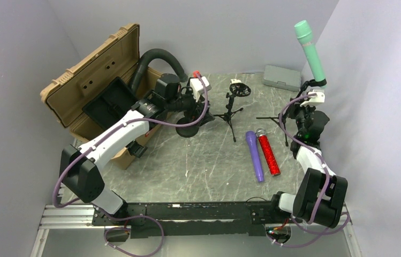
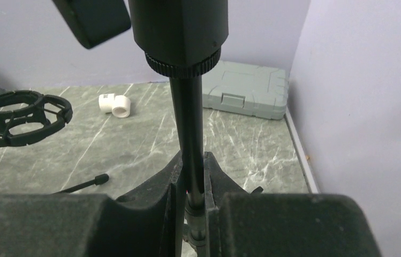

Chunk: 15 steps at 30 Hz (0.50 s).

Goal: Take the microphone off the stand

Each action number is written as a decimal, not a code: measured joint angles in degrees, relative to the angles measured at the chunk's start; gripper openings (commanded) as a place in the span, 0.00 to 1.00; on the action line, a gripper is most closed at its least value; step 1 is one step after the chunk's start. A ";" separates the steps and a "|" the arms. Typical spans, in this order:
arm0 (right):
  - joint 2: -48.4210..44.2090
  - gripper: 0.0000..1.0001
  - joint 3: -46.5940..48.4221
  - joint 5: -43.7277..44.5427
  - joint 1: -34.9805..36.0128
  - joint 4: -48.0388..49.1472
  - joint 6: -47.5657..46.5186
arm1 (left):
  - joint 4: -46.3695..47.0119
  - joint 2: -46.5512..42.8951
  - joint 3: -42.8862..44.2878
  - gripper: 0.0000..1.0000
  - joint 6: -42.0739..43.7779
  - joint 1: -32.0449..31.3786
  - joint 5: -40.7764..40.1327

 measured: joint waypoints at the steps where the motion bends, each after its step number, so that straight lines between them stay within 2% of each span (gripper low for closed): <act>1: 0.00 0.00 0.42 0.00 0.00 -0.15 -0.22 | -0.07 0.17 0.24 0.99 0.00 0.00 0.00; 7: -0.87 0.00 2.67 -0.26 0.11 -3.08 -0.85 | -1.25 0.61 0.92 0.99 0.00 0.00 -0.35; 15: -7.96 0.00 7.67 -3.74 0.48 -14.40 -1.09 | -2.89 1.18 2.78 0.99 0.00 0.17 -1.25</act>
